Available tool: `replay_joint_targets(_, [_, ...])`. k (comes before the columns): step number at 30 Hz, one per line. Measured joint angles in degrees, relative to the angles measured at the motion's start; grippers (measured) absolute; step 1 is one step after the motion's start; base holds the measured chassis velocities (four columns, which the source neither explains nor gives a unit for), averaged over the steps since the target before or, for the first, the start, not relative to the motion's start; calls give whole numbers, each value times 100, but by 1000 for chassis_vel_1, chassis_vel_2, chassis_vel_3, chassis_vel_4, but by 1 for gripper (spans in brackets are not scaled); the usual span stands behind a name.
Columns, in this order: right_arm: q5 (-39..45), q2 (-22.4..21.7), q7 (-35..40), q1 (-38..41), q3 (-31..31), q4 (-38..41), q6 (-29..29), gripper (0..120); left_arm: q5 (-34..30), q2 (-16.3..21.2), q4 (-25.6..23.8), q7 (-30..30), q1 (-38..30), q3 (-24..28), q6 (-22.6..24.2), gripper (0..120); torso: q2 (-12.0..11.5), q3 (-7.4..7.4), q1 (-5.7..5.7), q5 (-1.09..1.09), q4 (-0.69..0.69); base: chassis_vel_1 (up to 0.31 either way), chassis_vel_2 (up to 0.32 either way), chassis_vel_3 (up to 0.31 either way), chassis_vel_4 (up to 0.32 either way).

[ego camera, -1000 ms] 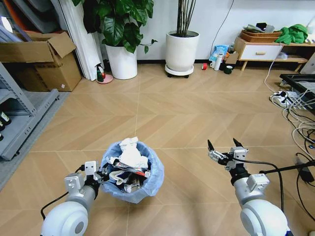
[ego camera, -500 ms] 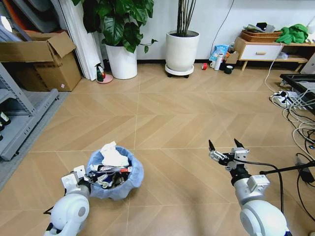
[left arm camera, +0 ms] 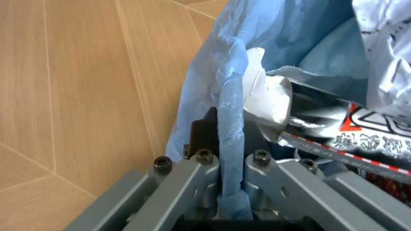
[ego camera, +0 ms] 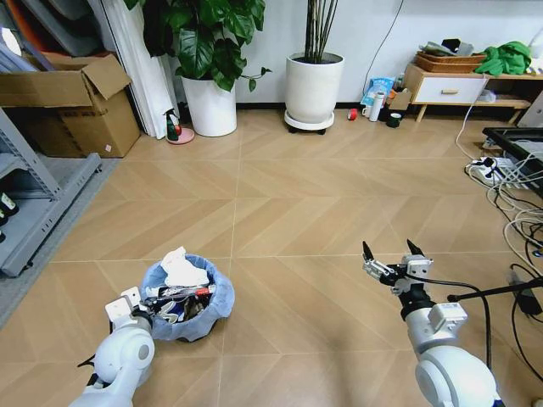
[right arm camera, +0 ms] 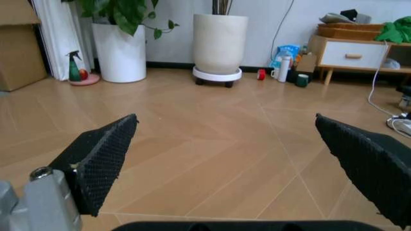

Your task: Pick up the trash bin and place the garbage on the floor into it.

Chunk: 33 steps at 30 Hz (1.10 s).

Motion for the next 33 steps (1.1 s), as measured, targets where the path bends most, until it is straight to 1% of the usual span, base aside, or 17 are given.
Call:
replay_joint_targets(8, [-2, -23, 1, 82, -75, -51, 0, 100, -17, 18, -233, 32, 195, -63, 146, 0, 0, 0, 0, -1, 1, 0, 0, 0, 0])
replay_joint_targets(14, [-5, -26, 1, 95, -103, -55, -2, 100, 20, 19, -247, 6, 171, -19, 149, 0, 0, 0, 0, -2, 0, 0, 0, 0, 0])
replay_joint_targets(15, [-6, -32, 1, 93, -98, -55, -2, 100, 30, 17, -258, -3, 171, 0, 151, 1, 0, 0, 0, -1, 0, 0, 0, 0, 0])
replay_joint_targets(16, [-5, -37, 0, 90, -85, -55, -1, 100, 52, 18, -267, -21, 174, 17, 151, 8, 0, 0, 0, 0, 0, 0, 0, 0, 0])
replay_joint_targets(18, [-6, -39, 0, 88, -79, -55, 0, 100, 60, 16, -269, -42, 177, 26, 151, 10, 0, 0, 0, -1, 0, 0, 0, 0, 0])
replay_joint_targets(19, [-5, -39, -1, 86, -69, -55, 1, 100, 72, 13, -274, -75, 178, 38, 151, 16, 0, 0, 0, -1, 0, 0, 0, 0, 0])
replay_joint_targets(21, [-6, -33, -2, 86, -66, -59, 13, 100, 103, 12, -275, -104, 176, 53, 129, 25, 0, 0, 0, -1, 0, 0, 0, 0, 0])
replay_joint_targets(22, [-6, -33, -2, 86, -66, -59, 13, 100, 103, 12, -275, -104, 176, 53, 129, 25, 0, 0, 0, -1, 0, 0, 0, 0, 0])
replay_joint_targets(23, [-9, -25, -3, 86, -66, -66, 18, 100, 120, 14, -275, -108, 166, 65, 95, 31, 0, 0, 0, -1, 0, 0, 0, 0, 0])
replay_joint_targets(25, [-14, -12, -5, 88, -67, -72, 26, 100, 149, 27, -303, -89, 153, 86, 7, 39, 0, 0, 0, -1, 0, 0, 0, 0, 0])
replay_joint_targets(26, [-14, -12, -5, 88, -67, -72, 26, 100, 149, 27, -303, -89, 153, 86, 7, 39, 0, 0, 0, -1, 0, 0, 0, 0, 0])
replay_joint_targets(29, [-14, -5, -5, 101, -63, -76, 29, 100, 148, 47, -437, -52, 172, 128, -42, 55, 0, 0, 0, -1, 0, 0, 0, 0, 0])
replay_joint_targets(30, [-14, -5, -5, 101, -63, -76, 29, 100, 148, 47, -437, -52, 172, 128, -42, 55, 0, 0, 0, -1, 0, 0, 0, 0, 0])
replay_joint_targets(31, [-11, -3, -5, 107, -55, -76, 30, 100, 155, 53, -474, -50, 183, 139, -49, 58, 0, 0, 0, -1, 0, 0, 0, 0, 0])
replay_joint_targets(32, [-2, -3, -5, 114, -38, -76, 30, 100, 163, 57, -534, -49, 206, 151, -59, 65, 0, 0, 0, -1, 0, 0, 0, 0, 0])
replay_joint_targets(33, [2, -2, -5, 115, -30, -76, 30, 100, 164, 58, -558, -50, 219, 154, -61, 67, 0, 0, 0, -1, 0, 0, 0, 0, 0])
